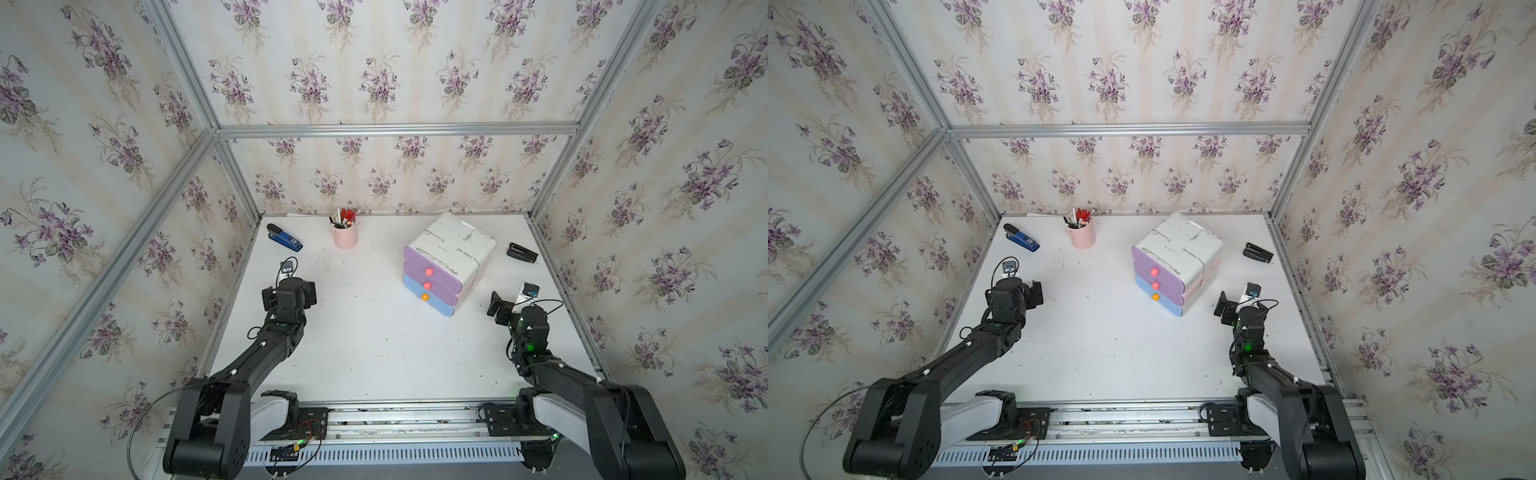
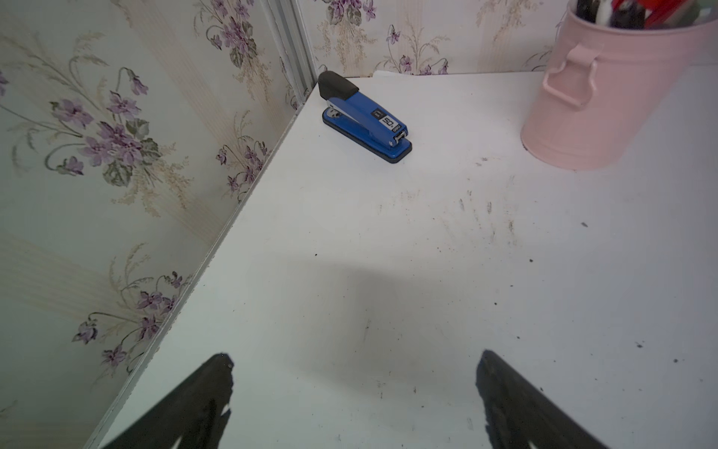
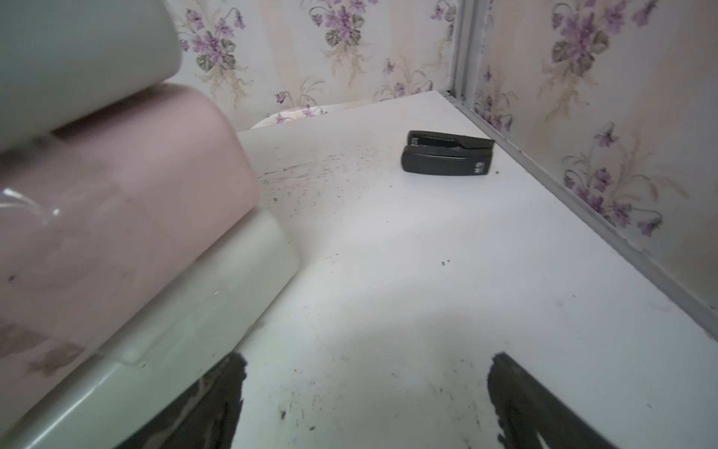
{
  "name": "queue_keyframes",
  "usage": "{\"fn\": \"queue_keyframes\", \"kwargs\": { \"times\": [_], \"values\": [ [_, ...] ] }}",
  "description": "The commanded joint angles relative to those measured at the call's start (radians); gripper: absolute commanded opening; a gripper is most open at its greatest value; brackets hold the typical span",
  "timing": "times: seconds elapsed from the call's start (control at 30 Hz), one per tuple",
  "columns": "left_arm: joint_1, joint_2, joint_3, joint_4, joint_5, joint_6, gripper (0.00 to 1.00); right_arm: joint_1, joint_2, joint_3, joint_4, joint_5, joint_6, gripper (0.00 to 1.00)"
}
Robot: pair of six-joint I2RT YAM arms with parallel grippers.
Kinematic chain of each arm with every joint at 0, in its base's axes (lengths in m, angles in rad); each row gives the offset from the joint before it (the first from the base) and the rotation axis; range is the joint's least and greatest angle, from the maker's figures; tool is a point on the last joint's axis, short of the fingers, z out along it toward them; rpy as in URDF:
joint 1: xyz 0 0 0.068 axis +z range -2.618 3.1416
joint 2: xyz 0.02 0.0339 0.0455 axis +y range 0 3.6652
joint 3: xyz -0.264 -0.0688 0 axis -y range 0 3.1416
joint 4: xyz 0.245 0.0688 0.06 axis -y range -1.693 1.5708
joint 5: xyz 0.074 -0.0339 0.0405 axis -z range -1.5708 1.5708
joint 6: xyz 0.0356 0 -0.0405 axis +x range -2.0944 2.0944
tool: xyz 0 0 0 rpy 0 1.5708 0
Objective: Place the wired earphones into the drawer by color
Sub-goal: Reset both arms
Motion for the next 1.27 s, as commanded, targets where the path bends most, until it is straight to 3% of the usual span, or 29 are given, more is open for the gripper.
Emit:
{"fn": "queue_keyframes", "kwargs": {
  "times": [0.0,0.07,0.13,0.2,0.23,0.27,0.33,0.37,0.4,0.43,1.23],
  "values": [
    [0.023,0.081,-0.054,0.330,0.033,0.030,1.00,0.025,0.149,0.029,0.409,0.054,-0.125,1.00],
    [0.027,0.159,-0.094,0.482,0.050,0.049,1.00,0.024,0.286,0.055,0.510,0.019,-0.132,1.00],
    [0.027,0.153,-0.048,0.362,0.126,0.062,1.00,0.030,0.400,0.053,0.657,0.046,-0.146,1.00],
    [0.034,0.208,-0.059,0.429,0.151,0.069,1.00,0.006,0.327,0.079,0.478,0.013,-0.102,0.99],
    [0.038,0.262,-0.069,0.517,0.142,0.075,1.00,-0.005,0.370,0.067,0.578,0.023,-0.098,1.00],
    [0.040,0.290,-0.055,0.520,0.148,0.081,1.00,-0.005,0.368,0.077,0.551,0.028,-0.093,1.00],
    [0.042,0.258,0.014,0.330,0.163,0.060,1.00,-0.017,0.349,0.120,0.422,0.003,-0.083,1.00],
    [0.046,0.271,0.003,0.385,0.163,0.069,1.00,-0.021,0.369,0.124,0.466,0.004,-0.082,1.00],
    [0.046,0.276,-0.004,0.401,0.163,0.072,1.00,-0.026,0.347,0.136,0.390,-0.003,-0.071,1.00],
    [0.046,0.262,0.008,0.345,0.167,0.062,1.00,-0.031,0.342,0.142,0.374,-0.009,-0.065,1.00],
    [0.047,0.263,0.008,0.355,0.167,0.069,1.00,-0.033,0.350,0.133,0.403,-0.017,-0.069,1.00]
  ]
}}
